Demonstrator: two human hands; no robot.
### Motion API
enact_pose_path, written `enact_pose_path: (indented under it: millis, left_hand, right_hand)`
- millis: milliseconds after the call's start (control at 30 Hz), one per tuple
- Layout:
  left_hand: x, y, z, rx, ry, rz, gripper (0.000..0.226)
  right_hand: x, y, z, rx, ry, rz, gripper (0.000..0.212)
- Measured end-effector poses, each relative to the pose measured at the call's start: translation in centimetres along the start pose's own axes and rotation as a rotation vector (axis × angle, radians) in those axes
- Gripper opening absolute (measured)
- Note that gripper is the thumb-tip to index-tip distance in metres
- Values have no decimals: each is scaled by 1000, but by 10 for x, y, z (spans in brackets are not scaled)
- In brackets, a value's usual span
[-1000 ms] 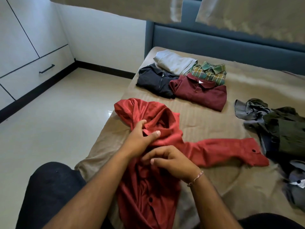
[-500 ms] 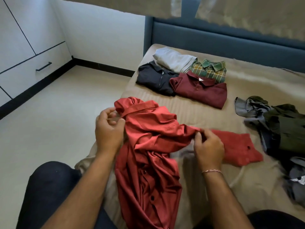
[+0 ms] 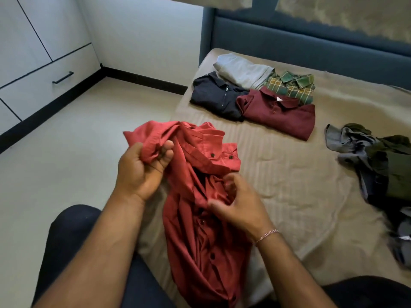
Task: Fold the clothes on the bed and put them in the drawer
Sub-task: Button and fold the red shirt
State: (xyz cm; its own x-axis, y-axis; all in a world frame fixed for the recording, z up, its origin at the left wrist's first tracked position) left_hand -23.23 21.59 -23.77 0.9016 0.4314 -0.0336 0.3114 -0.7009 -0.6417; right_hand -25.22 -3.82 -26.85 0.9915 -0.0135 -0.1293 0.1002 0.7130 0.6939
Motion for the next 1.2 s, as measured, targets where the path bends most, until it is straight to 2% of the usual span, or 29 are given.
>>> enact_pose_path:
  millis: [33, 67, 167, 267, 333, 433, 500, 567, 600, 667, 733, 800, 833, 900, 933, 1033, 1100, 1133, 1200]
  left_hand:
    - [0, -5, 1, -41, 1, -17, 35]
    - [-1, -8, -1, -96, 9, -41, 33]
    - [1, -23, 6, -258, -51, -172, 43]
    - [8, -33, 26, -254, -187, -296, 55]
    - [6, -38, 40, -84, -295, -398, 71]
    - [4, -40, 53, 392, -356, -541, 85]
    - [4, -32, 38, 689, -186, -610, 66]
    - [-2, -10, -4, 887, 123, -623, 44]
    - [-8, 4, -28, 940, 283, -627, 42]
    - [-17, 32, -79, 1023, 600, -666, 49]
    - [-19, 72, -113, 1200, 963, -659, 63]
    - [-9, 115, -112, 1526, 1280, -504, 78]
    - [1, 131, -101, 1695, 1357, -400, 81]
    - [17, 138, -73, 1870, 1339, -233, 78]
    - [23, 135, -62, 1894, 1295, -222, 73]
    - [24, 110, -42, 1917, 1141, -469, 64]
    - [20, 90, -31, 1930, 959, -632, 61]
    - [20, 80, -27, 1958, 872, -664, 61]
    - [25, 67, -14, 2018, 738, -594, 67]
  right_hand:
    - [5, -14, -15, -169, 106, -39, 49]
    - [9, -23, -19, -261, 136, -58, 44]
    - [21, -35, 2, -67, 46, -129, 37]
    - [28, -23, 38, 40, -33, -31, 24]
    - [27, -20, 61, 62, -98, 8, 15]
    - [34, -47, 80, 291, -128, -117, 23]
    - [39, -70, 84, 508, -100, -216, 29]
    - [39, -78, 85, 668, -31, -239, 41]
    - [39, -77, 84, 722, 8, -223, 48]
    - [35, -65, 86, 827, 59, -172, 58]
    - [34, -50, 87, 912, 91, -122, 58]
    - [36, -50, 89, 1004, 35, -139, 53]
    - [38, -58, 96, 1043, -52, -170, 50]
    - [39, -81, 108, 1043, -241, -262, 42]
    - [40, -93, 112, 1008, -300, -307, 39]
    - [41, -107, 107, 892, -320, -358, 35]
    - [44, -109, 103, 840, -345, -355, 36]
    - [46, -108, 103, 824, -362, -359, 36]
    - [50, -110, 103, 808, -399, -362, 34]
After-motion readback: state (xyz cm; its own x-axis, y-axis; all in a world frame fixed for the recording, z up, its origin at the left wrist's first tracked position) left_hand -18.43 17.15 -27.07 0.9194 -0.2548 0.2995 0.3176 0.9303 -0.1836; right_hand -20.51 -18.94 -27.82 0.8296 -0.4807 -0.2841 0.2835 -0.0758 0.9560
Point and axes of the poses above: each hand's wrist, its own x-axis towards the middle knuckle, its own z-axis out of the back of the hand, y = z × x, the point moved 8 cm from there along x, towards the middle knuckle, and after that the axes turned 15 degrees about -z, right-handed, at the moved point
